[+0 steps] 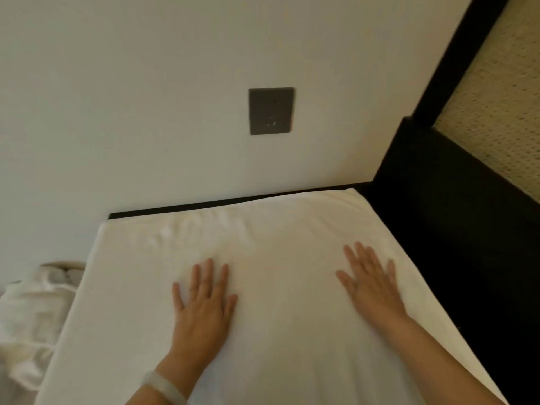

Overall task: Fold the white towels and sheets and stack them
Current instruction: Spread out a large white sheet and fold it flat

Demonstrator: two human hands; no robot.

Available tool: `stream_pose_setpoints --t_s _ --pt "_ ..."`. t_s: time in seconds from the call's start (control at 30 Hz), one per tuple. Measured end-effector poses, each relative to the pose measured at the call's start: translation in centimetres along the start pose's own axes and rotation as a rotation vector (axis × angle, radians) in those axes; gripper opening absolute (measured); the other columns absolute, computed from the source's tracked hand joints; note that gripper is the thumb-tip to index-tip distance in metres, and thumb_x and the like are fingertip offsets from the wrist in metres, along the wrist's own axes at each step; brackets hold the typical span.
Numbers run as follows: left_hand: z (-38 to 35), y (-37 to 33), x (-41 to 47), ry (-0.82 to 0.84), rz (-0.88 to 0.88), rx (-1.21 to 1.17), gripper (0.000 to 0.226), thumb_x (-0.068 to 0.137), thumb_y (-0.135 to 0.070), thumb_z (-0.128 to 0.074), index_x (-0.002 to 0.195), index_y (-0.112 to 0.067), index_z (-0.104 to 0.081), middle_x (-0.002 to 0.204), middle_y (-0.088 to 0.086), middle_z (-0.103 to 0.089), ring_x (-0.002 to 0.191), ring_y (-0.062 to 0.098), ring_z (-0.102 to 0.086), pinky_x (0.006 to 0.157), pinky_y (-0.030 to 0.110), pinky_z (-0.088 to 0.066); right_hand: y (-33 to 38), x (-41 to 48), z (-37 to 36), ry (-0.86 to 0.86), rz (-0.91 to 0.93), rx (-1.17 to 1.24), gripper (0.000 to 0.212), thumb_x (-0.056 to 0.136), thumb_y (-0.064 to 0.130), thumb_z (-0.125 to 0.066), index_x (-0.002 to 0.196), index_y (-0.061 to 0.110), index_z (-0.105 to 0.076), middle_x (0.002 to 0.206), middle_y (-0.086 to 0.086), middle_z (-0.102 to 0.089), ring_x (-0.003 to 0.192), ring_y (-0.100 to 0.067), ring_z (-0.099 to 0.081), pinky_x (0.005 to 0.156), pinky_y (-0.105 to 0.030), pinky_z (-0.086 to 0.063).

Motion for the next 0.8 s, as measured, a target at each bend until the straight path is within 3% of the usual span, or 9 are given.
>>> stream_pose_setpoints --t_s 0.07,0.13,0.27,0.37,0.53,0.67,0.8 --pt "0.5 3.9 -1.3 0.030 0.159 0.027 0.099 0.060 -0.073 0.039 0.151 -0.038 0.018 0.163 0.000 0.018 0.150 0.025 0.018 0.119 0.055 0.007 0.2 0.3 0.0 0.011 -0.112 -0.005 0.067 0.097 0.065 -0.013 0.156 0.040 0.006 0.165 0.008 0.012 0.151 -0.022 0.017 0.118 -0.058 0.010" --pt "1.0 6.7 -2.3 0.059 0.259 0.039 0.103 0.055 -0.072 0.045 0.149 -0.039 0.022 0.164 0.002 0.018 0.150 0.029 0.018 0.119 0.058 0.005 2.0 0.6 -0.1 -0.005 -0.083 -0.037 0.071 0.092 0.071 -0.007 0.154 0.042 0.010 0.165 0.008 0.015 0.149 -0.025 0.021 0.115 -0.063 0.012" --pt "0.8 9.3 -3.4 0.097 0.275 0.036 0.078 0.068 -0.072 0.029 0.140 -0.044 0.037 0.161 -0.004 0.025 0.148 0.031 0.024 0.117 0.062 0.005 3.5 0.7 -1.2 0.058 -0.073 -0.058 0.073 0.085 0.075 0.001 0.151 0.048 0.017 0.163 0.011 0.019 0.150 -0.027 0.018 0.114 -0.069 0.003" --pt "0.4 9.9 -3.1 0.078 0.251 0.059 0.076 0.073 -0.073 0.024 0.143 -0.044 0.033 0.158 -0.007 0.030 0.148 0.029 0.025 0.116 0.063 0.006 3.1 0.9 -1.7 0.036 -0.111 -0.099 0.074 0.080 0.075 0.010 0.148 0.048 0.025 0.162 0.012 0.022 0.150 -0.027 0.019 0.114 -0.069 0.004" --pt "0.4 10.3 1.2 0.054 0.235 0.067 0.075 0.073 -0.073 0.024 0.141 -0.043 0.036 0.159 -0.005 0.030 0.148 0.030 0.022 0.116 0.064 0.005 3.5 4.0 -1.3 0.023 -0.113 -0.045 0.072 0.083 0.075 0.009 0.148 0.048 0.023 0.162 0.013 0.022 0.150 -0.025 0.020 0.113 -0.069 0.009" --pt "1.0 10.0 6.5 0.053 0.219 0.042 0.072 0.087 -0.074 0.006 0.149 -0.043 0.021 0.164 -0.004 0.018 0.150 0.032 0.015 0.115 0.066 0.002 3.8 8.3 -0.5 0.035 -0.164 -0.021 0.070 0.089 0.073 0.000 0.152 0.046 0.014 0.163 0.013 0.018 0.150 -0.025 0.017 0.112 -0.070 0.009" --pt "2.8 9.2 11.0 0.142 0.214 -0.024 0.067 0.098 -0.064 -0.015 0.155 -0.038 0.009 0.164 -0.004 0.017 0.150 0.031 0.015 0.115 0.066 0.003 5.4 11.3 1.8 0.131 -0.180 0.057 0.068 0.097 0.067 -0.014 0.156 0.040 0.008 0.164 0.010 0.018 0.151 -0.026 0.016 0.114 -0.068 0.006"
Point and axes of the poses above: each hand's wrist, its own x-axis towards the middle knuckle, its own z-axis out of the back of the hand, y = z × x, the point moved 4 cm from there along x, towards the middle knuckle
